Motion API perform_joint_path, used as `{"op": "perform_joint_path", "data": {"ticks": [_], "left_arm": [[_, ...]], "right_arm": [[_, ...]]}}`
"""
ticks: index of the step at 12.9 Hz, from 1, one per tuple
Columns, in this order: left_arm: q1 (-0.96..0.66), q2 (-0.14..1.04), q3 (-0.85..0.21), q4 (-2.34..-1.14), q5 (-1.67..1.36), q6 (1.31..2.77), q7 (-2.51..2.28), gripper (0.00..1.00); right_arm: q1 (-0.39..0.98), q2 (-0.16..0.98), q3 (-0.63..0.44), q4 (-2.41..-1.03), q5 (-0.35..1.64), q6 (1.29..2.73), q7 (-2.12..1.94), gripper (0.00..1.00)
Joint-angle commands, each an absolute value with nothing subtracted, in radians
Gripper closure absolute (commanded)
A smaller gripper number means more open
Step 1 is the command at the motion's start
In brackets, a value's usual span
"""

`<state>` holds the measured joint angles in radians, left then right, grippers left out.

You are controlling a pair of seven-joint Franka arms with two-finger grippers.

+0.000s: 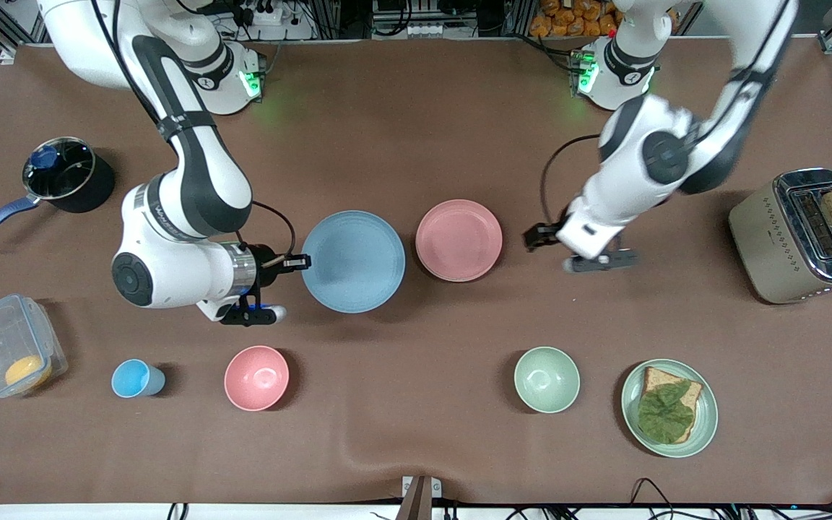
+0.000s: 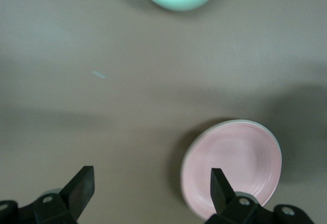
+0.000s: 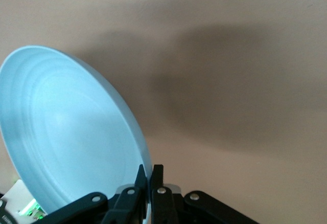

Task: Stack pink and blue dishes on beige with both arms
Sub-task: 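Move the blue plate over the stack while the left gripper withdraws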

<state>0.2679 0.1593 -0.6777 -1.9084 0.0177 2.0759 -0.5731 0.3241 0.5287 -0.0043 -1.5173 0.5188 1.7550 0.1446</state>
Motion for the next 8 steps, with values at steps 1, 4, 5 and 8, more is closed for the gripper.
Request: {"op": "perform_joint_path", "data": {"ticks": [1,4,5,8], "left_arm": [[0.285,0.141,-0.678,-1.627,0.150,1.777,-0.600,0.00],[0.293,0.117,-0.678,-1.482,0.207,1.606,-0.597,0.00],[0.322,0.094,-0.677,-1.476,0.204,1.606,-0.591,0.00],[0.229,0.066,-0.483,-1.462,0.187,1.608,-0.491,0.00]], "right_arm": [[0.408,0.505,-0.003,-1.604,0.555,1.839,0.147,1.00],[0.588,0.477,-0.005,-1.722,0.609,2.006,0.191,1.00],[0.647,0.476,-0.005,-1.748,0.618,2.073,0.245,1.00],[0.706,0.497,-0.005,-1.744,0.661,2.164,0.319,1.00]]}}
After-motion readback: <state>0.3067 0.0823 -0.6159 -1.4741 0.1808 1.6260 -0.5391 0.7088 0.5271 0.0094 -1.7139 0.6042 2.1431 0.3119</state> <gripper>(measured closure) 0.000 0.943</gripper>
